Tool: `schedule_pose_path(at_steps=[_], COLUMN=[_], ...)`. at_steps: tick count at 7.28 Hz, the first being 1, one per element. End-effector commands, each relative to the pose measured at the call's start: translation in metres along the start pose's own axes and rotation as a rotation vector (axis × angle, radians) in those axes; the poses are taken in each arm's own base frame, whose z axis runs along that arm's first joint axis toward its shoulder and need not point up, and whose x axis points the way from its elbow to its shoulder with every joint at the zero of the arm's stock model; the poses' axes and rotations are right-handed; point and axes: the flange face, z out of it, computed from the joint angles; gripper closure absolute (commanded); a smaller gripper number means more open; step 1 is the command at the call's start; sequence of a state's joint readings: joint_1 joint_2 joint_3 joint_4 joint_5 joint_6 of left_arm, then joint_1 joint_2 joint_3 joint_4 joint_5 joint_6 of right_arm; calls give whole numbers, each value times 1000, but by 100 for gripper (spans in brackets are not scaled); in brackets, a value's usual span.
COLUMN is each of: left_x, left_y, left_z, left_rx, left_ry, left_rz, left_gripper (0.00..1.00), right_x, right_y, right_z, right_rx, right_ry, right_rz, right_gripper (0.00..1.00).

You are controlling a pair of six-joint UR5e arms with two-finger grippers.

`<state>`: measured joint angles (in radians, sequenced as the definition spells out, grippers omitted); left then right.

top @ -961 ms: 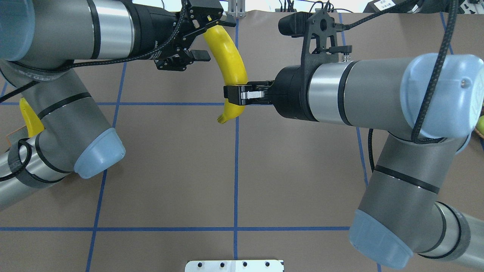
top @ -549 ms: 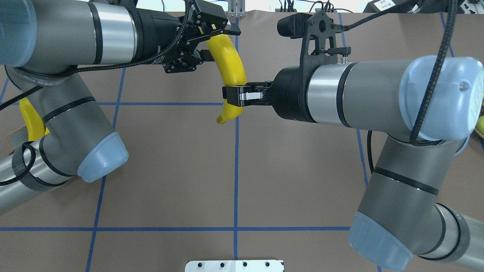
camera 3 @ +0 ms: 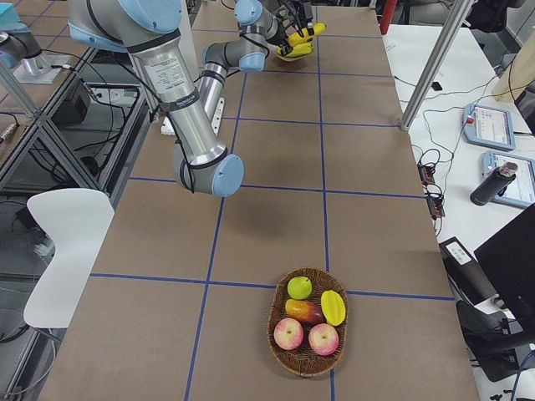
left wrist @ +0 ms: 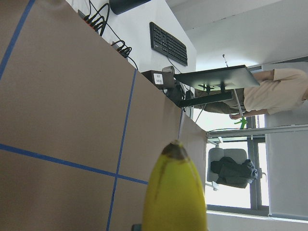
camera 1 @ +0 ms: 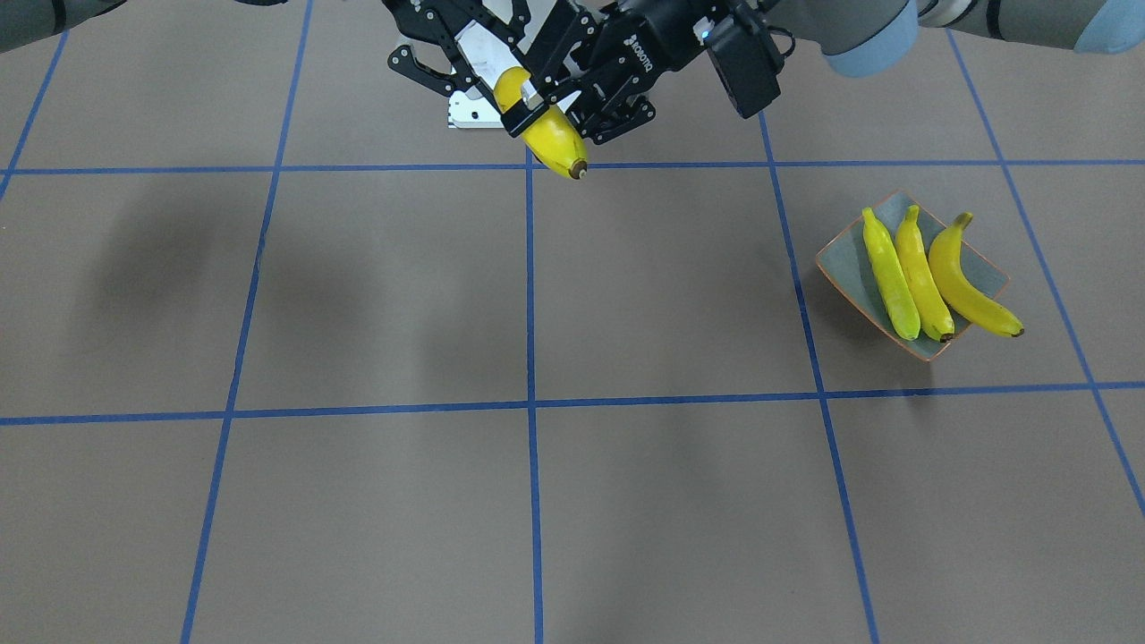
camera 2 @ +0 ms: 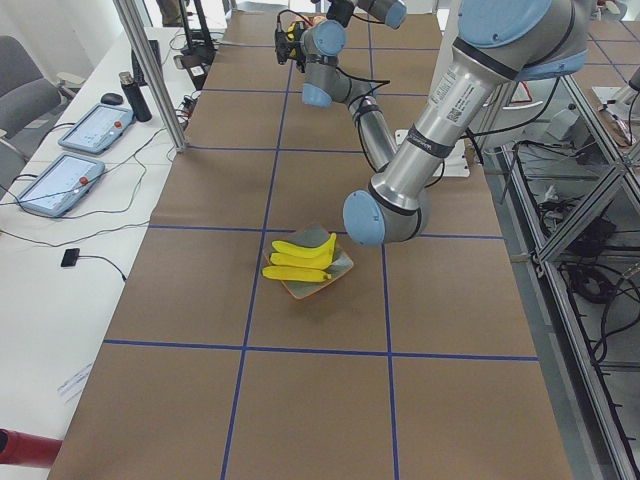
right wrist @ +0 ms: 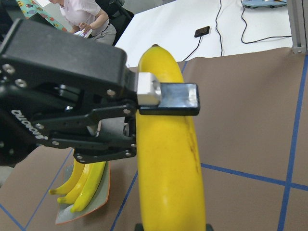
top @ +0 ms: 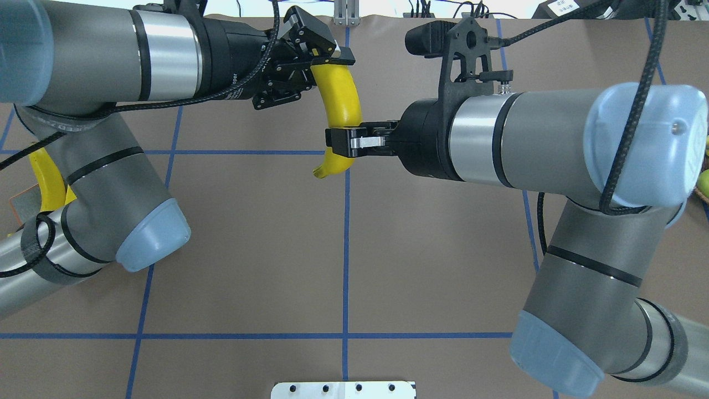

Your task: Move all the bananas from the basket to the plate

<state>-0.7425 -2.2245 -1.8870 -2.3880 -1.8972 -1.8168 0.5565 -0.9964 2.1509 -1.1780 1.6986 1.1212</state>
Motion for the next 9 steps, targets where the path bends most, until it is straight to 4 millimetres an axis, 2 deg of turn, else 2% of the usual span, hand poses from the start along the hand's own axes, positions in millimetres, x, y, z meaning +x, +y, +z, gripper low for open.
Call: schedule_pose_path(at_steps=[1, 4, 5, 6, 7, 8, 9], left_x=[0, -9, -17, -19, -30, -46, -66], left_y=[1, -2, -4, -5, -7, -10, -13], left_z=[0, 1, 0, 0, -3, -9, -19], left_rx=[-2, 3, 6, 7, 10, 12, 15], left_ry=[0, -14, -27, -30, -50, -77, -112], left_rz=[0, -1, -6, 10, 46, 68, 127], left_gripper=[100, 100, 100, 100, 100, 100, 100], right_x=[0, 8, 24, 52, 86, 122, 168], right_y=[1, -7, -24, -41, -67, -95, -112], right_z=[-1, -6, -15, -26, -34, -37, -37], right_rx=[-4, -8, -31, -60, -85, -120, -139], right_ry=[-3, 5, 20, 47, 89, 126, 189], right_rz=[0, -1, 7, 11, 33, 46, 16], right_gripper=[0, 0, 0, 0, 0, 0, 0])
